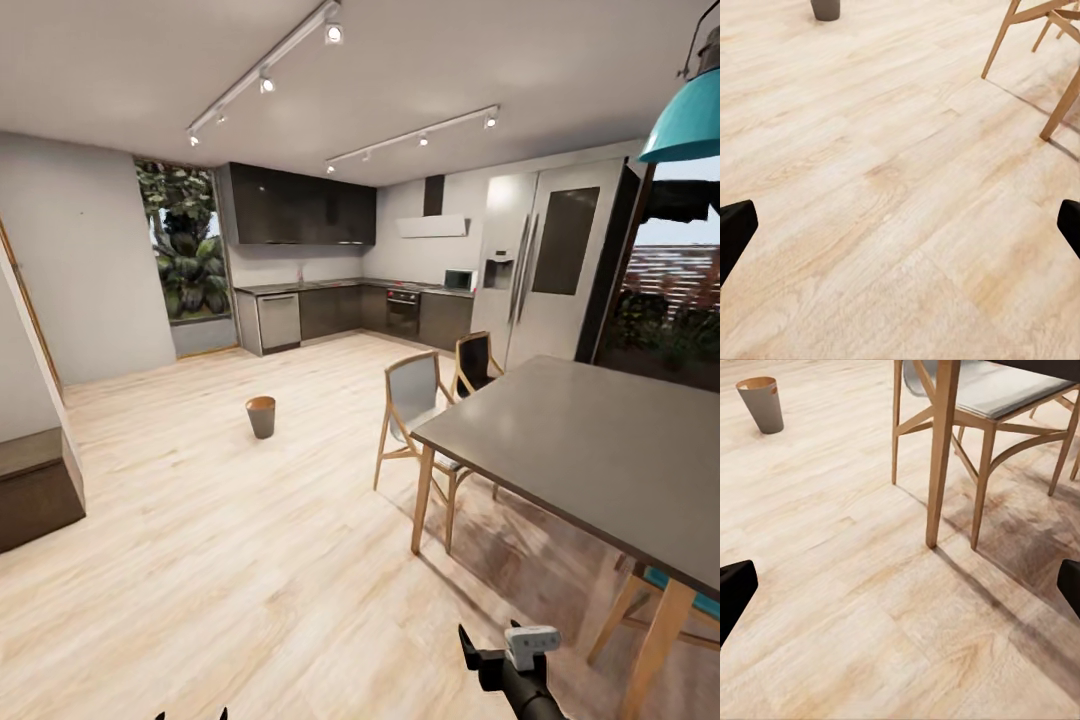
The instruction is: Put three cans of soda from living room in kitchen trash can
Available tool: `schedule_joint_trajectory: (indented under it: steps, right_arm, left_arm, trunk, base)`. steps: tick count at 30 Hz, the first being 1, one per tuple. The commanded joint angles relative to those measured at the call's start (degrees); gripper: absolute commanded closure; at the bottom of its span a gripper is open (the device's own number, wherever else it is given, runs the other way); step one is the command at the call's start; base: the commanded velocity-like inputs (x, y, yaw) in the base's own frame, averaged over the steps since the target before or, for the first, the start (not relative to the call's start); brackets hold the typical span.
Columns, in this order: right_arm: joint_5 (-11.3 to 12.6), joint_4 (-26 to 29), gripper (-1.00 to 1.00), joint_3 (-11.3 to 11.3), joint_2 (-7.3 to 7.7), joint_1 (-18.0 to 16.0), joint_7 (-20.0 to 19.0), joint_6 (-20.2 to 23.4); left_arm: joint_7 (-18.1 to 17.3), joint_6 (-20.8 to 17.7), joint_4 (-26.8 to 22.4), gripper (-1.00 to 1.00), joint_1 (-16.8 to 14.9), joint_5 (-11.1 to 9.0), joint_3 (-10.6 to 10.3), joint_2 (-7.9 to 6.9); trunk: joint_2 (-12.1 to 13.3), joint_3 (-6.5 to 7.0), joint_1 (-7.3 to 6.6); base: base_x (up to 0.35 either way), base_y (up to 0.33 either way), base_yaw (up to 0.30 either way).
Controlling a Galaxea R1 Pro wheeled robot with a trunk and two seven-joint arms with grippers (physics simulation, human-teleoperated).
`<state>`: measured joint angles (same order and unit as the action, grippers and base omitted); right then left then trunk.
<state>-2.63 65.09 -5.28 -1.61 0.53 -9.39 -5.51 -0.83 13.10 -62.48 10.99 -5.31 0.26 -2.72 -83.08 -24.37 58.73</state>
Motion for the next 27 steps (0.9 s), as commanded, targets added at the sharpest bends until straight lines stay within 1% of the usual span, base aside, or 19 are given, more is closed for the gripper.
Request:
schedule_joint_trajectory:
  steps: [1,9,11,12,14,15,18,19,20,22,23,24,27]
  right_arm:
    - [-0.02,-0.19,-1.0,0.0,-0.02,0.0,0.0,-0.06]
    - [-0.1,-1.01,-1.0,0.02,-0.06,0.0,-0.01,-0.11]
    - [-0.15,-1.27,-1.0,0.06,-0.06,0.0,-0.01,-0.15]
    - [-0.16,-1.36,-1.0,0.12,-0.06,0.03,-0.01,-0.18]
    - [-0.17,-1.4,-1.0,0.17,-0.06,0.05,-0.01,-0.19]
    - [-0.17,-1.43,-1.0,0.22,-0.08,0.07,-0.01,-0.23]
    - [-0.18,-1.48,-1.0,0.24,-0.09,0.11,-0.01,-0.26]
    - [-0.18,-1.48,-1.0,0.24,-0.09,0.11,-0.01,-0.26]
    - [-0.19,-1.51,-1.0,0.32,-0.11,0.15,-0.01,-0.27]
    - [-0.2,-1.52,-1.0,0.7,-0.12,0.22,-0.01,-0.28]
    - [-0.2,-1.52,-1.0,1.0,-0.11,0.25,-0.01,-0.28]
    - [-0.19,-1.53,-1.0,1.59,-0.09,0.28,-0.01,-0.29]
    - [-0.19,-1.57,-1.0,2.19,-0.08,0.36,-0.01,-0.29]
  left_arm:
    - [0.02,-0.02,0.0,-1.0,0.0,-0.02,0.0,0.0]
    - [0.48,-0.13,-0.06,-1.0,-0.02,-0.52,0.11,0.0]
    - [1.5,-0.11,-0.05,-1.0,-0.62,-0.75,0.16,0.03]
    - [2.75,-0.13,0.0,-1.0,-1.27,-0.93,0.21,0.06]
    - [3.68,-0.15,0.05,-1.0,-1.54,-0.97,0.23,0.07]
    - [5.32,-0.19,0.44,-1.0,-1.89,-0.99,0.25,0.08]
    - [7.2,-0.21,1.64,-1.0,-3.14,-1.05,0.25,0.08]
    - [7.2,-0.21,1.64,-1.0,-3.14,-1.05,0.25,0.08]
    - [8.4,-0.23,2.59,-1.0,-4.36,-1.42,0.27,0.08]
    - [9.28,-0.24,3.43,-1.0,-5.39,-2.42,0.27,0.07]
    - [9.59,-0.25,3.76,-1.0,-5.77,-3.12,0.27,0.05]
    - [10.01,-0.27,4.24,-1.0,-6.35,-4.64,0.23,0.02]
    - [10.38,-0.32,4.65,-1.0,-6.85,-6.38,0.21,-0.03]
  trunk:
    - [0.0,0.0,0.0]
    - [0.0,0.0,0.0]
    - [0.0,0.0,0.0]
    - [0.0,0.0,0.0]
    - [0.0,0.0,0.0]
    - [0.0,0.0,0.0]
    - [0.0,0.0,0.0]
    - [0.0,0.0,0.0]
    - [0.0,0.0,0.0]
    - [0.0,0.0,0.0]
    - [0.0,0.0,0.0]
    - [0.0,0.0,0.0]
    - [0.0,0.0,0.0]
  base:
    - [0.31,0.107,0.0]
    - [0.31,0.106,0.0]
    - [0.31,0.105,0.0]
    - [0.31,0.106,0.0]
    - [0.311,0.106,0.0]
    - [0.31,0.108,0.0]
    - [0.304,0.109,0.0]
    - [0.298,0.11,0.0]
    - [0.28,0.115,0.0]
    - [0.267,0.119,0.0]
    - [0.254,0.124,0.0]
    - [0.242,0.131,0.0]
    - [0.235,0.149,0.0]
